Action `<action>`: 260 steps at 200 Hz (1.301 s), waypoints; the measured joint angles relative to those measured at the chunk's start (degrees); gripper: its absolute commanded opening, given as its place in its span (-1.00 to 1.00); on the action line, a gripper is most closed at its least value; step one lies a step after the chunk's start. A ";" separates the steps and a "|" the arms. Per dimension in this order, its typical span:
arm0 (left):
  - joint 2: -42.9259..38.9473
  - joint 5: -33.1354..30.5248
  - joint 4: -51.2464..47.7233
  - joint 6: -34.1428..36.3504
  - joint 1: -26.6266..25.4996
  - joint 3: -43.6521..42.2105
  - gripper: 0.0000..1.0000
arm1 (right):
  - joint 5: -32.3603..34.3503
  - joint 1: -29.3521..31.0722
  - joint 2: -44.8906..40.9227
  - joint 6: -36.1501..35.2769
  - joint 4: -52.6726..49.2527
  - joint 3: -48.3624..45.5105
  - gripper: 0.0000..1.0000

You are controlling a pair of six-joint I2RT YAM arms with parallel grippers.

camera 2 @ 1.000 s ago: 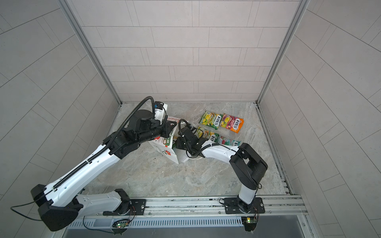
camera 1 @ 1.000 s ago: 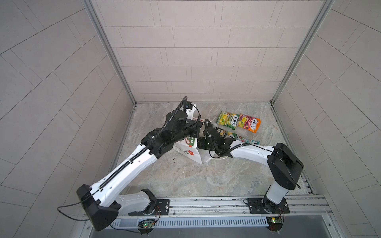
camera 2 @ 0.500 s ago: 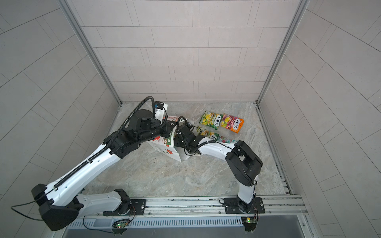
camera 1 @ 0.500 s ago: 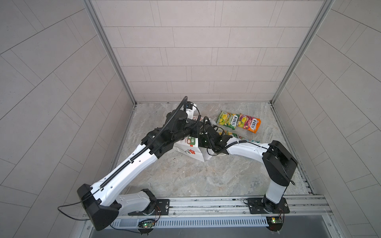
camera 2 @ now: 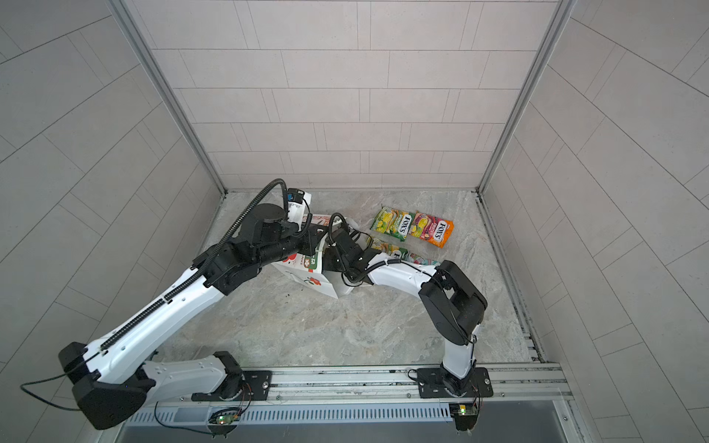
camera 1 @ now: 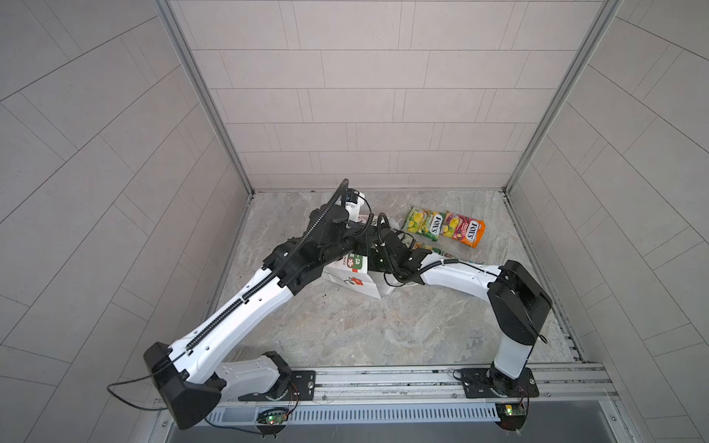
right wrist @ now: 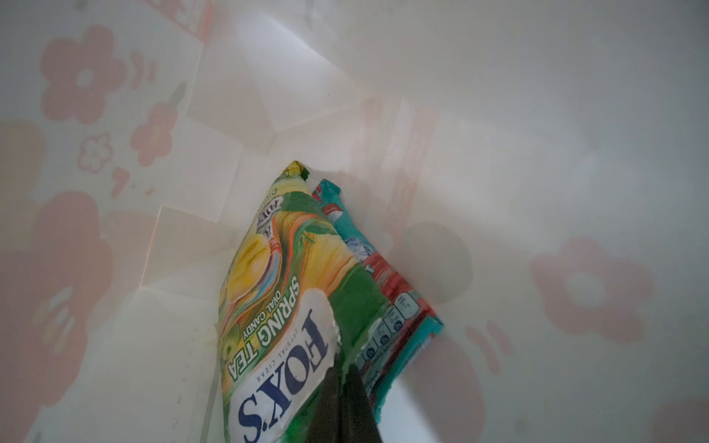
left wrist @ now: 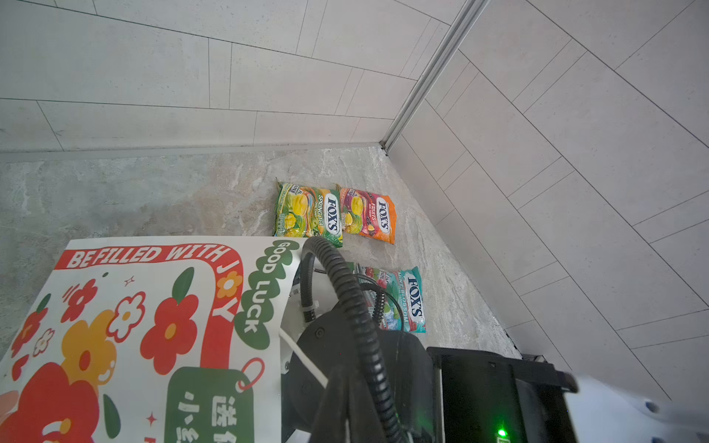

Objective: Take the snacks out of the paper bag
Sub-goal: 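Reach down and grasp the green Spring Tea packet with the right gripper, then lift the green packet up out of the bag with the right gripper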

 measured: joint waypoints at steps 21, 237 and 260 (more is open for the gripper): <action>0.00 -0.26 -0.02 0.15 -0.11 0.00 -1.00 | 0.31 0.00 -2.36 -1.20 -0.20 -2.10 -1.00; 1.31 -11.50 -2.25 -2.93 -1.40 0.13 -1.00 | -9.42 -7.65 -34.18 -10.23 -0.68 -13.46 -1.00; 1.49 -13.35 -3.06 -3.23 -1.62 0.70 -1.00 | -11.85 -8.98 -35.93 -10.21 -1.05 -13.49 -1.00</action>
